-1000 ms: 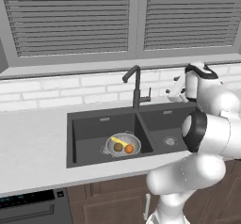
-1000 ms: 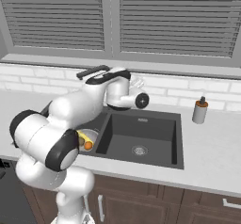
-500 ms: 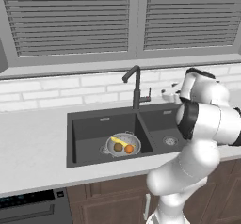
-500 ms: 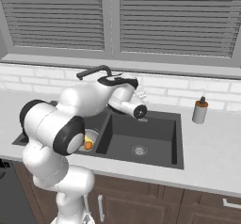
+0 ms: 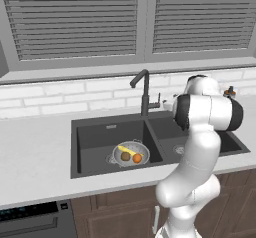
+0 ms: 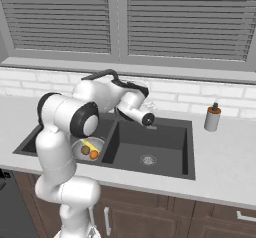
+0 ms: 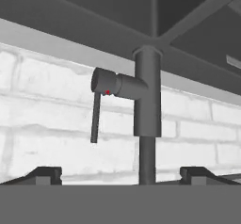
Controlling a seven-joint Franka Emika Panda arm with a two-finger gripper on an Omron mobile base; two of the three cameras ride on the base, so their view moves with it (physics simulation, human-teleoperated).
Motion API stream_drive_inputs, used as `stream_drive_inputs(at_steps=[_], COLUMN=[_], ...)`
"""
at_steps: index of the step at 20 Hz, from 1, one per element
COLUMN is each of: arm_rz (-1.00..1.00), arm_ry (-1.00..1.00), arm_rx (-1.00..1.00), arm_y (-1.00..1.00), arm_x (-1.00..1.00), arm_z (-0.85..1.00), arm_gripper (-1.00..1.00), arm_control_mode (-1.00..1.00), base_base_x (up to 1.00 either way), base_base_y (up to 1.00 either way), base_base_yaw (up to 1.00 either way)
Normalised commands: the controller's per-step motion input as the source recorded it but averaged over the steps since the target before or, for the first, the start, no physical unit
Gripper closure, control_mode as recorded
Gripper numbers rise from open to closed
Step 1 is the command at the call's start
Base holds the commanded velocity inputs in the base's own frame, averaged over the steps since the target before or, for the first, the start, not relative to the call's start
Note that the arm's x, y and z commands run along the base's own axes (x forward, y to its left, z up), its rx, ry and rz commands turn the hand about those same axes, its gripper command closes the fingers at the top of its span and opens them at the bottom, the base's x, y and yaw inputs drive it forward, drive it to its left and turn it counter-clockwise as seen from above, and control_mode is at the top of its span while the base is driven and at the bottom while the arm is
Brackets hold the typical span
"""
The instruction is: Put the colander in the sink, put the kiwi, banana, tangerine in the colander, and turn on the sink faucet and pour water over the colander.
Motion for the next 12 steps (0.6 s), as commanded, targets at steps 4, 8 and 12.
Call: stream_drive_inputs(at_steps=[4,8,12], arm_rz=[0.11,0.08,0.02], arm_ry=[0.04,0.0,0.0], arm_rx=[0.02,0.09,0.05], arm_y=[0.0,0.0,0.07], arm_x=[0.6,0.64,0.72], arm_z=[-0.31,-0.33,-0.41], arm_gripper=[-1.0,-1.0,-1.0], arm_control_mode=[-1.0,-1.0,-1.0], base_base_x=[0.0,0.0,0.0], base_base_y=[0.0,0.0,0.0], base_base_yaw=[0.0,0.0,0.0])
